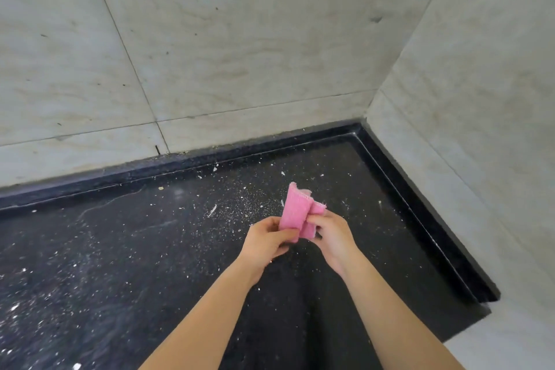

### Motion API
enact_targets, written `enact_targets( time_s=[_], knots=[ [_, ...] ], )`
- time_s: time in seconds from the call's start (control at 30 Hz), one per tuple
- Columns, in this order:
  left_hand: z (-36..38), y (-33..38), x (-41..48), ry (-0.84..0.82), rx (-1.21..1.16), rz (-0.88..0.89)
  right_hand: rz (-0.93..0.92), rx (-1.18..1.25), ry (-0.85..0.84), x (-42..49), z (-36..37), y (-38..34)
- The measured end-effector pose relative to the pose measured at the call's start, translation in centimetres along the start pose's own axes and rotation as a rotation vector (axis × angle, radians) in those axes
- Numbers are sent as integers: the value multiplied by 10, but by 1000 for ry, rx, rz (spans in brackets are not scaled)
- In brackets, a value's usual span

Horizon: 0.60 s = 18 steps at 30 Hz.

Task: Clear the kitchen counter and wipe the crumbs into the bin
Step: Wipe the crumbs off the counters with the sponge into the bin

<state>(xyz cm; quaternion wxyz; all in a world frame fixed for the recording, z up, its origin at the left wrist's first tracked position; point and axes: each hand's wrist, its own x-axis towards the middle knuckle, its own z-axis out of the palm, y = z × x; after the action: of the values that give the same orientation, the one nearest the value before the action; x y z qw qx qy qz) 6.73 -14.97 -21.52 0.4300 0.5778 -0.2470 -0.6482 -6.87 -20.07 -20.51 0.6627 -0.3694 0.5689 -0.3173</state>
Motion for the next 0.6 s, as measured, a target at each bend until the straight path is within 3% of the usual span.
enact_targets(
  time_s=[0.1,0.2,0.33,0.47,0.6],
  knots=[
    [13,2,21,178,123,81,-33,-112,-63,32,-8,-12],
    [28,2,39,351,307,117,64,5,-177,53,-15,-19],
    [51,-3,56,426,426,148,140,24,-372,74,-32,-24],
    [54,-13,63,331,366,101,111,-69,-185,105,-54,-30],
    [26,-29,60,693,663,91,80,-229,-32,147,-85,-45]
  ],
)
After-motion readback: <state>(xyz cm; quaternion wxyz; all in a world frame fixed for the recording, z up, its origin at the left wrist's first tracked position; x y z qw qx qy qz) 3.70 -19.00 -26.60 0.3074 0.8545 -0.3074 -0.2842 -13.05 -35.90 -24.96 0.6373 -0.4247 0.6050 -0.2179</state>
